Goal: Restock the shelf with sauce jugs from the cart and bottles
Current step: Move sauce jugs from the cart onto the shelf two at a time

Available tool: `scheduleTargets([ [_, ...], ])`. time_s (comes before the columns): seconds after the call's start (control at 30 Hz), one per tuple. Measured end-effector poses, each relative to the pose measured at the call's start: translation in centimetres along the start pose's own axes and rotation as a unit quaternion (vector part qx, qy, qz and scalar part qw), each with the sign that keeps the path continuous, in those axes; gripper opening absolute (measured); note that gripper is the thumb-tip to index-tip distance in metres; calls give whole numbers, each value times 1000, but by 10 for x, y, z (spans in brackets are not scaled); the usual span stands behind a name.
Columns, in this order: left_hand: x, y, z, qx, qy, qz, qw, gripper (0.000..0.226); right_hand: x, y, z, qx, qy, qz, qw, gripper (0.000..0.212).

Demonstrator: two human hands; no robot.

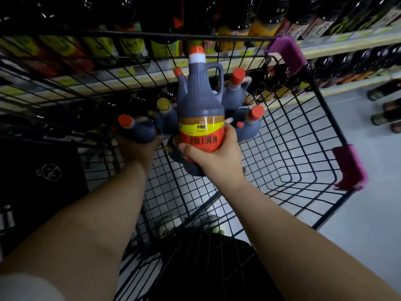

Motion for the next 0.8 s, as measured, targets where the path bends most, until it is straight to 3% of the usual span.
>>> scheduleTargets([
  [0.1, 2, 14, -5, -41, 41, -18, 998, 111, -1, 1, 2, 11, -3, -7, 1000, 83],
  [0.23, 6, 31, -15, -49, 58, -32, 997, 71, 1, 3, 4, 17, -3, -13, 1000, 71],
  [0.33, 14, 38, -25, -35, 39, -19, 998, 56, 2, 4, 3, 9, -3, -10, 1000, 75],
  [0.43, 30, 49, -41, -3, 40, 1, 999, 81, 1, 5, -1, -11, -3, -15, 1000, 83],
  [0.53, 44, 70, -59, 20, 9, 28, 999, 85, 4, 2, -10, -47, 2, -17, 999, 84],
  [0.67, 67, 105, -78, -8, -32, 106, 994, 92, 9, -5, -29, -94, -2, 5, 996, 82],
  [0.8, 86, 149, -99, -23, -72, 125, 989, 90, 17, -33, -56, -117, -10, 51, 992, 57],
])
Point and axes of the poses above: each hand's wrist, its own z-axis towards the middle knuckle, its own x-axis out of the back of the hand, y = z × x, the point moved 10 cm from there along z, towards the middle knuckle, and after that the axes turned 5 degrees about -x, right-handed, at the moved point
